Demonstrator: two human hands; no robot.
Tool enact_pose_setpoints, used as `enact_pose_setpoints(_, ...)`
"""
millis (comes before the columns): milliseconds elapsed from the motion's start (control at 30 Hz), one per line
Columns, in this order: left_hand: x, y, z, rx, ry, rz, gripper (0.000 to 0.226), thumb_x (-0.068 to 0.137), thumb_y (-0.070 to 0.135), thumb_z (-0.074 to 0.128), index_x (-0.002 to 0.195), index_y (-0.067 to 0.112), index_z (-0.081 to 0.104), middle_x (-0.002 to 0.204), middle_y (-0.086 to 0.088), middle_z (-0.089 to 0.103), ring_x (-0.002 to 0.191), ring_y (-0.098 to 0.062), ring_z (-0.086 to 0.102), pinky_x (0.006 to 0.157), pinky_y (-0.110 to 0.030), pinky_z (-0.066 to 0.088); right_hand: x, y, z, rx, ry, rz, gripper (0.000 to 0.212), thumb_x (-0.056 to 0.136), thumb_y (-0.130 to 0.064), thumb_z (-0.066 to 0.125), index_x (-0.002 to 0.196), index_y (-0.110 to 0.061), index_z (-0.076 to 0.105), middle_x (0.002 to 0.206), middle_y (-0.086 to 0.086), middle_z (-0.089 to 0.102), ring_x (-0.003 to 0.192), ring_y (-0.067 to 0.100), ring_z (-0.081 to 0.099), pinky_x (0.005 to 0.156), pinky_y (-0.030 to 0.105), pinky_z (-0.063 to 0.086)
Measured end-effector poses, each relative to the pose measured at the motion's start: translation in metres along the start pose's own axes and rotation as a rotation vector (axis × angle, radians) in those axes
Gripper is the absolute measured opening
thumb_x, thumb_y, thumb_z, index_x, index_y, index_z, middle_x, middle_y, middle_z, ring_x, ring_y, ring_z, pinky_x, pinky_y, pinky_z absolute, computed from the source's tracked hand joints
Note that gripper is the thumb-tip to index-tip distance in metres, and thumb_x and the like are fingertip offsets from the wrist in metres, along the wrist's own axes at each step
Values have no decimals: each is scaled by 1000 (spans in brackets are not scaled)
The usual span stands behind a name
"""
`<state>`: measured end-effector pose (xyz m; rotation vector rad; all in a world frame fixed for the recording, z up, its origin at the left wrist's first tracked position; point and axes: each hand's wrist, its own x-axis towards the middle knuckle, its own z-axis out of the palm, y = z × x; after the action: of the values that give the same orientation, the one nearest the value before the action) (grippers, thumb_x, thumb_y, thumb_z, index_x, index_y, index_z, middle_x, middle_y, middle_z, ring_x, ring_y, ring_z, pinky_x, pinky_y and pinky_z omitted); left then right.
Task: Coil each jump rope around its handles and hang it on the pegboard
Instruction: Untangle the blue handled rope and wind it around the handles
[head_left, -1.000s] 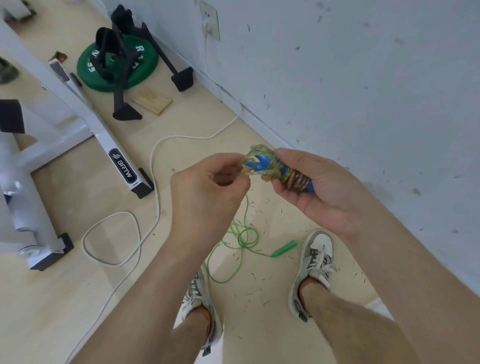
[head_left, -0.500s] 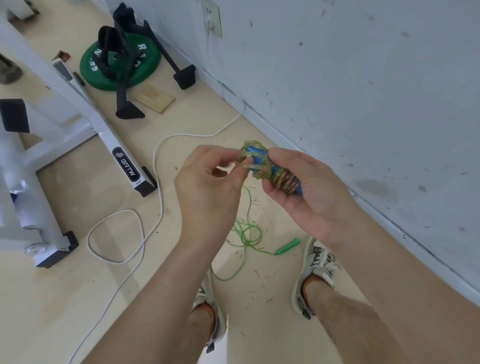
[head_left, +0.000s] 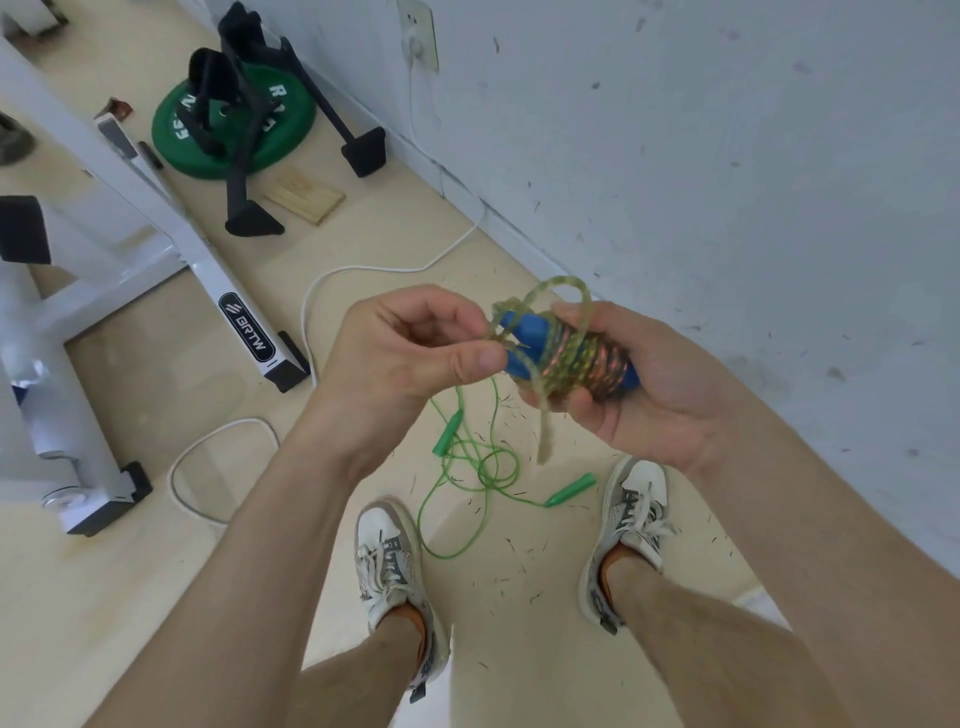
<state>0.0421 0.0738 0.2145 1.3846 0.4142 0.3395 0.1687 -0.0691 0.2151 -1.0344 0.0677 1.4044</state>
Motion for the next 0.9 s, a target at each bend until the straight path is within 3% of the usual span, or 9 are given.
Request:
enact_pose_setpoints(67, 0, -1, -5, -87, -67, -33, 37, 43, 39, 93, 68, 18, 75, 64, 1, 70, 62, -11, 65, 70, -25, 53, 1, 1, -2, 14, -49, 9, 43, 63, -24, 79, 97, -1, 68, 84, 19, 65, 60, 25, 66, 36, 20, 50)
enact_pose_setpoints(167, -1, 3, -8, -150, -118, -40, 20, 54, 20, 88, 68, 15, 75, 64, 0, 70, 61, -11, 66, 68, -22, 54, 0, 1, -6, 49, -192, 32, 64, 48, -23, 94, 103, -1, 69, 88, 20, 66, 63, 29, 69, 36, 23, 52)
enact_pose_setpoints(233, 1, 4, -10, -117, 106, -19, 14, 64, 3, 81, 66, 15, 74, 65, -1, 70, 64, -12, 66, 71, -24, 54, -1, -1, -10, 56, -238, 27, 63, 44, -23, 96, 98, -3, 71, 85, 18, 67, 63, 30, 70, 35, 22, 51)
enact_pose_setpoints(333, 3, 3, -13, -2, 483, 80, 16, 78, 4, 72, 69, 18, 71, 65, 2, 68, 67, -15, 63, 75, -30, 55, -2, -1, -11, -26, -250, 15, 57, 42, -27, 97, 89, -4, 76, 85, 17, 70, 65, 28, 71, 36, 20, 50)
enact_pose_setpoints(433, 4, 0, -6, 242, 600, 143, 17, 79, 6, 73, 72, 20, 69, 65, 5, 67, 66, -14, 61, 71, -30, 55, 0, 4, -9, -126, -310, 36, 49, 50, -30, 93, 89, -5, 77, 84, 16, 71, 65, 26, 72, 37, 18, 50)
enact_pose_setpoints(567, 2, -2, 7, 645, 460, 141, 18, 75, 13, 78, 71, 28, 68, 66, 19, 65, 64, 3, 59, 66, -11, 44, -3, 0, -7, -501, -337, 34, 16, 75, -22, 78, 87, -11, 77, 77, 8, 68, 49, 9, 58, 37, 16, 46)
enact_pose_setpoints(667, -1, -11, 9, 894, 294, 185, 6, 75, 19, 77, 80, 17, 75, 74, 7, 67, 71, -7, 59, 70, -21, 45, -7, -5, -7, -972, -228, 80, 16, 78, -25, 78, 89, -13, 76, 78, 3, 65, 53, 7, 55, 45, 20, 48)
enact_pose_setpoints(800, -2, -25, 22, 1152, 102, 351, 12, 77, 23, 68, 74, 12, 68, 69, 0, 62, 61, -17, 57, 60, -31, 45, 1, 8, 5, -1542, 30, 150, 14, 77, -30, 76, 85, -20, 70, 76, -2, 69, 61, 16, 66, 57, 28, 56)
enact_pose_setpoints(900, -5, -32, 35, 1230, 26, 417, 8, 81, 17, 65, 75, 11, 64, 69, -2, 60, 58, -23, 57, 50, -38, 49, 17, 28, 4, -1780, 295, 40, 21, 73, -31, 72, 88, -19, 64, 80, 0, 65, 69, 18, 64, 59, 29, 50)
